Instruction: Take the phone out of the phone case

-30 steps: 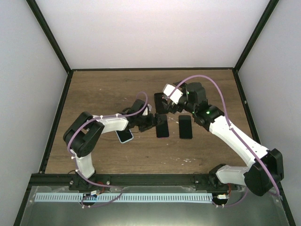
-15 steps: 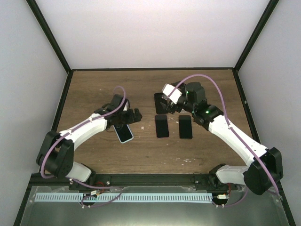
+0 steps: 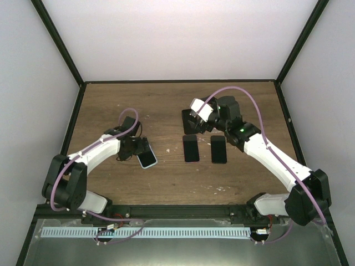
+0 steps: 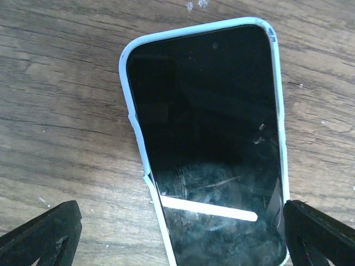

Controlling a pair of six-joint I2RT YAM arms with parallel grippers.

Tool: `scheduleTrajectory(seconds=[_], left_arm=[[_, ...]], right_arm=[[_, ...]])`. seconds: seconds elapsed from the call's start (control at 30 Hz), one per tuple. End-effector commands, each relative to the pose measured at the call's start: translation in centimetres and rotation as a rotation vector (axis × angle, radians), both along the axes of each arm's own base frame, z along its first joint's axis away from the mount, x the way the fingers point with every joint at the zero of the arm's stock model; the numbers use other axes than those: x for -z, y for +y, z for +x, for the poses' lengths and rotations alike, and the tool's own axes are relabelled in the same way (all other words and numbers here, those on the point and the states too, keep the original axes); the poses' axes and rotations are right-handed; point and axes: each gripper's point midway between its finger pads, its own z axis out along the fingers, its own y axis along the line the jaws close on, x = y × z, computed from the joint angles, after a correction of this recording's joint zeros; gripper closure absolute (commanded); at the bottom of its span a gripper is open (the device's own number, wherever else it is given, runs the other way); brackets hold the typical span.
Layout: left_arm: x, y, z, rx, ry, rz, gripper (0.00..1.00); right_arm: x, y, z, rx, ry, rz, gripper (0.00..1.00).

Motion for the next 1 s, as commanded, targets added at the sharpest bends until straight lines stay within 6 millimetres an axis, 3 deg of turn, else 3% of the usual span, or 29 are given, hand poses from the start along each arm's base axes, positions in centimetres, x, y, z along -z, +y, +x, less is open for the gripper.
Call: scheduleTrajectory(seconds=[0.0,0.17,0.4,0.67,0.8,0.97], left_arm=[[0.5,-0.6,1.1,0.018,-0.006,-0.004,0.00],[1.4,-1.2,1.9,0.019,0.016,-0.012,0.00],[1.6,-4.0,3.6,0.093,0.006,-0.042,0.00],[2.5,-7.4,4.3,0.305,-0.028,0.073,0.00],[3.2,-6.5,4.0,0.371,-0.004,0.176,0.00],[4.1,-5.0,2.2,0.389,0.044,0.218,0.03]], right_arm=[[-3.0,-0.2,0.5,0.013,-0.053,0.051,0.00],[-3.1,-0.5,0.6,0.028,-0.054,0.054,0.00],[-3.4,-0.7,0.8,0.036,-0.054,0.063,0.00],[-3.5,-1.2,1.1,0.045,-0.060,0.061,0.00],[-3.4,-1.5,1.0,0.046,-0.061,0.060,0.00],[-3.4,-1.6,0.9,0.045,-0.066,0.062,0.00]])
